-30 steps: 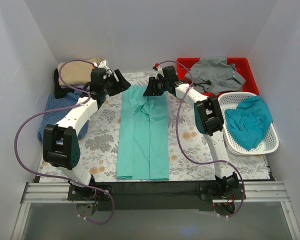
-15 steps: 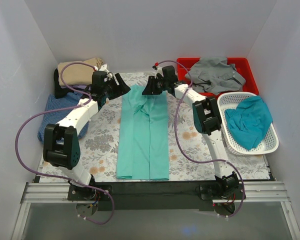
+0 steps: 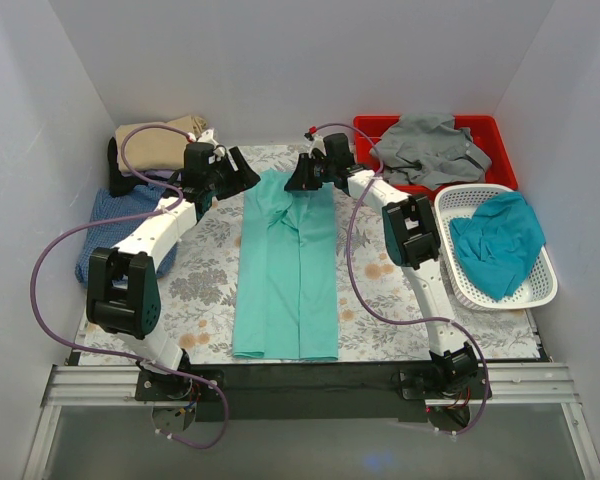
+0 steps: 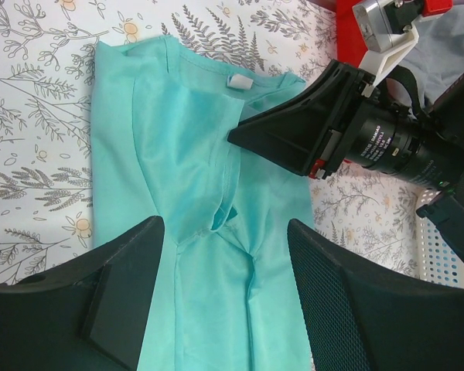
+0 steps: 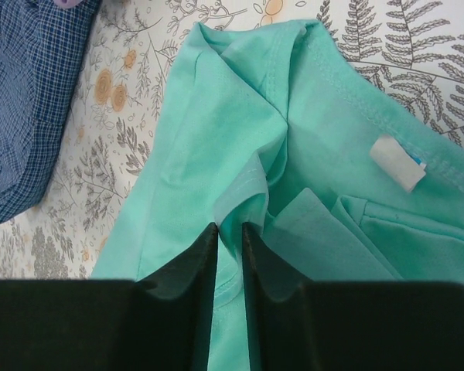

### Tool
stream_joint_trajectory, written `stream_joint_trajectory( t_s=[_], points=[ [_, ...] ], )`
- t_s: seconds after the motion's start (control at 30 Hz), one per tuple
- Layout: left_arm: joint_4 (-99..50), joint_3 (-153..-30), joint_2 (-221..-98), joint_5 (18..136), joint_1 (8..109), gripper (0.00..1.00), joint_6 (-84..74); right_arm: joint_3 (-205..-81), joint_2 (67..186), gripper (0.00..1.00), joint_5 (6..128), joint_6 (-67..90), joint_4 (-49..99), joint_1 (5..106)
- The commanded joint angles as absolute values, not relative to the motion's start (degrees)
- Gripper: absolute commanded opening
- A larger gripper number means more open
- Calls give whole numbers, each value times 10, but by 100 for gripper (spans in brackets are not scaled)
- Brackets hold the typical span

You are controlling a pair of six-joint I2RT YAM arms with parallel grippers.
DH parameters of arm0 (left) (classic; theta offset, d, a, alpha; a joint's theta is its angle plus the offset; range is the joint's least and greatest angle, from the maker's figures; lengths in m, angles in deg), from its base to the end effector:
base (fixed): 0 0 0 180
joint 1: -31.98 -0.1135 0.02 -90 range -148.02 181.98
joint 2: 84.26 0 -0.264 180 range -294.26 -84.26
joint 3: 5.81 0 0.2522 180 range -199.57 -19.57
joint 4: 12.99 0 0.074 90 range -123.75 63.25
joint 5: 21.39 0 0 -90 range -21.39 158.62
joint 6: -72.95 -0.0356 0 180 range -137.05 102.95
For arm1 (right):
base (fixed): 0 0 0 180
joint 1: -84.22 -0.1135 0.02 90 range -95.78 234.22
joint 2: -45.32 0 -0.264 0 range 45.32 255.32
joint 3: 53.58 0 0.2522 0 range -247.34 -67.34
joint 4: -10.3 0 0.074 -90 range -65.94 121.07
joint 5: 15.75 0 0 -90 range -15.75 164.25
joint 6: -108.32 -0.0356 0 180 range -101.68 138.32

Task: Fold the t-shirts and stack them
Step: Fold the tshirt

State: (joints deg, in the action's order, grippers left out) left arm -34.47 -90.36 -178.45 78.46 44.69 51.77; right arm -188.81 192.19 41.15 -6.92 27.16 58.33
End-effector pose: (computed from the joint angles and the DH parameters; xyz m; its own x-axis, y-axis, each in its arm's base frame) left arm 0.3706 -0.0898 0.2782 -0.5175 -0.8251 -0.2269 -0.3402 0.4416 -0.8302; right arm 0.5127 0.2705 0.1574 -0.7284 0.0435 -0.6838 -0.5384 0.5810 0.6104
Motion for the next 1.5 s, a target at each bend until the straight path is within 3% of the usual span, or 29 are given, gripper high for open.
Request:
stream_joint_trajectory(
  t_s=[0.0, 0.17, 0.33, 0.8, 1.1, 1.47],
  points=[
    [-347, -901, -1774, 777, 446, 64, 506, -1920, 1932, 24, 395, -77, 246, 586],
    [-350, -901, -1777, 781, 446, 64, 506, -1914, 1932, 22, 392, -82, 229, 586],
    [-350, -901, -1784, 785, 446, 64, 506, -1899, 1922, 2, 398, -76, 227, 586],
    [-350, -897, -1784, 788, 446, 64, 505, -1703, 1771, 1, 414, -35, 181, 592],
    [-351, -897, -1785, 791, 446, 64, 504, -1713, 1763, 1, 400, -46, 175, 600],
    [-359, -896, -1792, 798, 446, 64, 502, -1658, 1724, 1, 490, -39, 206, 611]
  ],
)
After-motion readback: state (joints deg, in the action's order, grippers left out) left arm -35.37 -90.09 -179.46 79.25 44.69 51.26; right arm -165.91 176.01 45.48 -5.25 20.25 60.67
